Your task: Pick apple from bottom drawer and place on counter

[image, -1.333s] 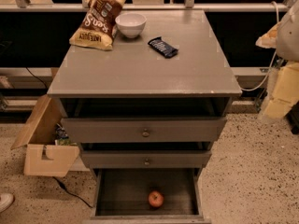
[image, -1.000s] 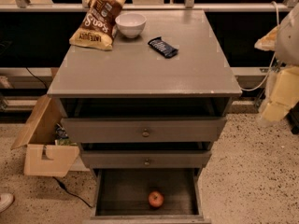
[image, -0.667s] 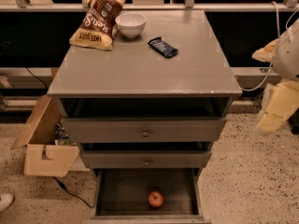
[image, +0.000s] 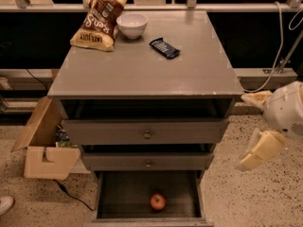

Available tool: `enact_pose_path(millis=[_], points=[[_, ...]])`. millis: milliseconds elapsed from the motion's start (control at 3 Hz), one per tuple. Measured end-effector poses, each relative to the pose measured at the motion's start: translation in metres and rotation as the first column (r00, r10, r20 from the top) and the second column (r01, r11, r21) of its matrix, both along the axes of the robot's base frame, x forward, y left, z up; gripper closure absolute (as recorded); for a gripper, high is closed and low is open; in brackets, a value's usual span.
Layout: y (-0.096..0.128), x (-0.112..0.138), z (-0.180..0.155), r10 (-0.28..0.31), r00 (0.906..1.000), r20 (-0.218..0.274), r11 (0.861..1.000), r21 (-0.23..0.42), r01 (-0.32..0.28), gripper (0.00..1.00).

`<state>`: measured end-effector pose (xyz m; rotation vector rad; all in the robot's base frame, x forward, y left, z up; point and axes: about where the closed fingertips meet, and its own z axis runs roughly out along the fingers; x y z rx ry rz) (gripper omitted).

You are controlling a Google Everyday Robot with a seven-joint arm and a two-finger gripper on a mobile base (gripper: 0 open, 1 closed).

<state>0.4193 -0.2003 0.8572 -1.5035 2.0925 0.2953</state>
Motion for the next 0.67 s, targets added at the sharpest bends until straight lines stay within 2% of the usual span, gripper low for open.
enact_pose_path(millis=[333,667], points=[[0.0177,-0.0002,-0.0330,-0.053,0.9979,-0.037,0.977,0.204,0.060,0.00],[0.0254,0.0008,-0.0258,-0.061,0.9973,-0.041,0.966,0.248,0.070,0.00]])
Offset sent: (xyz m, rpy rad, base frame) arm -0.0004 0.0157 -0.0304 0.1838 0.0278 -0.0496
